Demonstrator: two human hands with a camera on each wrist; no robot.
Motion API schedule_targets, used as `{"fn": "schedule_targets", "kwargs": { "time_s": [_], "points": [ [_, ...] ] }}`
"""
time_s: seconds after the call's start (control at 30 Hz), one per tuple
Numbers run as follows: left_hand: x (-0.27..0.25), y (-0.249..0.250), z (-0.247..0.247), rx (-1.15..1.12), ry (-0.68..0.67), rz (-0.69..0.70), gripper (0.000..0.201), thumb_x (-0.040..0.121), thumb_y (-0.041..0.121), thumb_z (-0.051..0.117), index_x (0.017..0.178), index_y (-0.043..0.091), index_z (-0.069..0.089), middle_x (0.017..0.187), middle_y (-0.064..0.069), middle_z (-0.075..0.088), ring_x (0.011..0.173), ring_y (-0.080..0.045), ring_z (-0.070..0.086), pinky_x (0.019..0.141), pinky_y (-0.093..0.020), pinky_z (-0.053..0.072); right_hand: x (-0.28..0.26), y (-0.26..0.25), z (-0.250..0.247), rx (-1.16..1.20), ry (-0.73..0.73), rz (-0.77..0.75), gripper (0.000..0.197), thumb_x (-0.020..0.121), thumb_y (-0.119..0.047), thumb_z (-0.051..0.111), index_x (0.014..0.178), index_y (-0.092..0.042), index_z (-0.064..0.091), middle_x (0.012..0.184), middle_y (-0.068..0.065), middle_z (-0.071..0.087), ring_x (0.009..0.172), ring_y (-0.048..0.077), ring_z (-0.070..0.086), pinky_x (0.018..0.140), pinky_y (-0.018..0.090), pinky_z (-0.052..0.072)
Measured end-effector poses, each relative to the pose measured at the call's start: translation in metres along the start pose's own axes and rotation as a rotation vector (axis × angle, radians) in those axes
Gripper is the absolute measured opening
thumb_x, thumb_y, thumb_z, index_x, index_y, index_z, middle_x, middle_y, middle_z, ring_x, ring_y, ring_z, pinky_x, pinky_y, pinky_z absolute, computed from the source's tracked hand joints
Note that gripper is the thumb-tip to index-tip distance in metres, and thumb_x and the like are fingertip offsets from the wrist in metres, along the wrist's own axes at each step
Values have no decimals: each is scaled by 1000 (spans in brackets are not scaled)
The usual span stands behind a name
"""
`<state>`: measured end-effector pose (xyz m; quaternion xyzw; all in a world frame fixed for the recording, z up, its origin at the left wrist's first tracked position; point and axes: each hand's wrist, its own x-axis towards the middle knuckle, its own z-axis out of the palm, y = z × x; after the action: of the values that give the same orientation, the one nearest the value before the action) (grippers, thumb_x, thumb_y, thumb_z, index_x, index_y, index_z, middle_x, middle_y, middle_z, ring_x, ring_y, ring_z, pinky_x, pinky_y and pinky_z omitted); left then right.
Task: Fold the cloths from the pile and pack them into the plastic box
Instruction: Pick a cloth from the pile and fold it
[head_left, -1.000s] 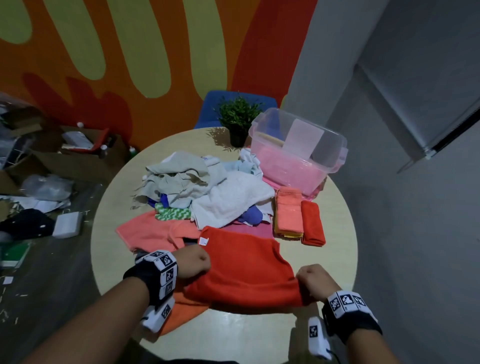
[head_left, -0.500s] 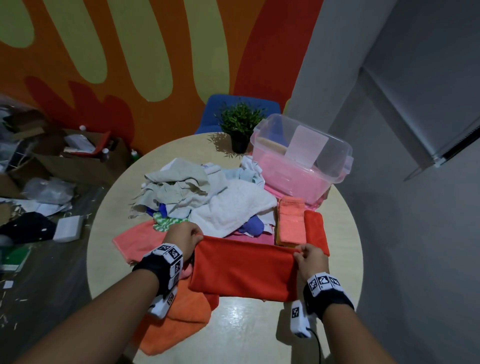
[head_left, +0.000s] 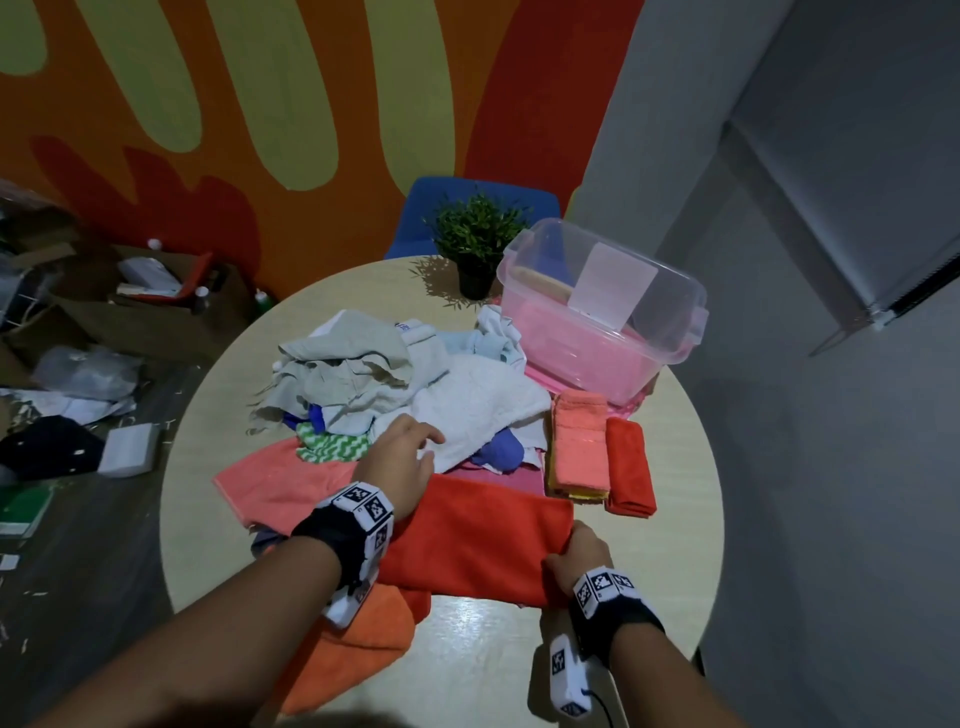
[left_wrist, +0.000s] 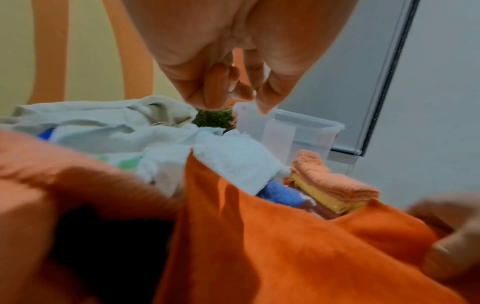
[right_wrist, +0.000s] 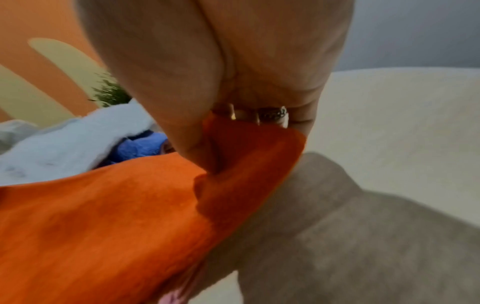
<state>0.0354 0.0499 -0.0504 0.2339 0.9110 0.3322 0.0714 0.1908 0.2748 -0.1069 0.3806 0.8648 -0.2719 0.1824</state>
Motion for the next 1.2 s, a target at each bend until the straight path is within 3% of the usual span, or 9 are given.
{"fn": "schedule_targets", "kwargs": {
  "time_s": [0.17, 0.23, 0.37, 0.5, 0.63, 0.77, 0.9, 1.0, 1.2],
  "points": [
    [-6, 41, 3, -130, -147, 228, 33, 90, 12, 63, 120, 26, 64, 103, 8, 55, 92, -10, 54, 89, -39, 50, -22, -20, -24, 260, 177, -283, 32, 70, 10, 59, 74, -20, 48, 73, -5, 57, 71, 19, 55, 59, 18, 36],
    [-7, 58, 0, -59, -239, 325, 53, 87, 23, 68, 136, 33, 50, 125, 10, 54, 114, -13, 47, 101, -39, 43, -38, -36, -39, 320, 191, -446, 37, 72, 14, 60, 71, -23, 54, 74, -9, 62, 67, 4, 56, 63, 16, 38],
    [-3, 87, -18, 138, -353, 455, 79, 82, 36, 73, 146, 47, 29, 148, 22, 39, 143, -9, 22, 113, -38, 21, -67, -66, -72, 325, 185, -675, 42, 76, 8, 63, 76, -33, 67, 81, -15, 69, 80, 1, 64, 76, 15, 47],
    [6, 99, -48, -95, -267, 536, 45, 83, 18, 72, 123, 31, 56, 116, 11, 65, 109, -6, 57, 98, -29, 42, -92, -86, -107, 317, 258, -797, 37, 75, 9, 66, 90, -24, 76, 90, -16, 71, 89, -9, 62, 83, 5, 42],
    [11, 108, -79, -184, -144, 616, 19, 83, 11, 74, 95, 17, 62, 91, 10, 63, 80, 4, 52, 75, -9, 37, -102, -95, -135, 291, 349, -841, 20, 76, -5, 79, 85, -22, 74, 81, -14, 69, 78, -5, 61, 72, 8, 41],
    [17, 108, -104, -178, -86, 640, 9, 82, 23, 79, 86, 18, 73, 84, 7, 68, 79, -2, 57, 73, -11, 41, -103, -98, -154, 240, 384, -799, 9, 76, -22, 83, 80, -22, 75, 76, -7, 70, 68, 5, 63, 63, 20, 51],
    [21, 106, -127, -211, -45, 567, 8, 84, 24, 78, 88, 17, 79, 83, 7, 72, 77, -3, 64, 71, -15, 46, -102, -94, -170, 202, 385, -763, 8, 79, -25, 81, 76, -26, 73, 67, -11, 68, 66, 1, 63, 64, 15, 47],
    [23, 105, -141, -219, -40, 533, 11, 86, 16, 75, 96, 14, 80, 89, 5, 73, 83, -2, 66, 74, -17, 50, -103, -95, -179, 188, 421, -805, 3, 82, -20, 79, 82, -21, 76, 73, -13, 68, 72, -2, 63, 67, 7, 43],
    [22, 110, -156, -263, 7, 450, 11, 81, 15, 80, 92, 19, 81, 85, 8, 73, 80, -2, 65, 69, -11, 45, -108, -101, -192, 264, 462, -915, 11, 87, -13, 73, 93, -21, 77, 82, -16, 70, 75, 4, 67, 74, 22, 54]
  ]
}}
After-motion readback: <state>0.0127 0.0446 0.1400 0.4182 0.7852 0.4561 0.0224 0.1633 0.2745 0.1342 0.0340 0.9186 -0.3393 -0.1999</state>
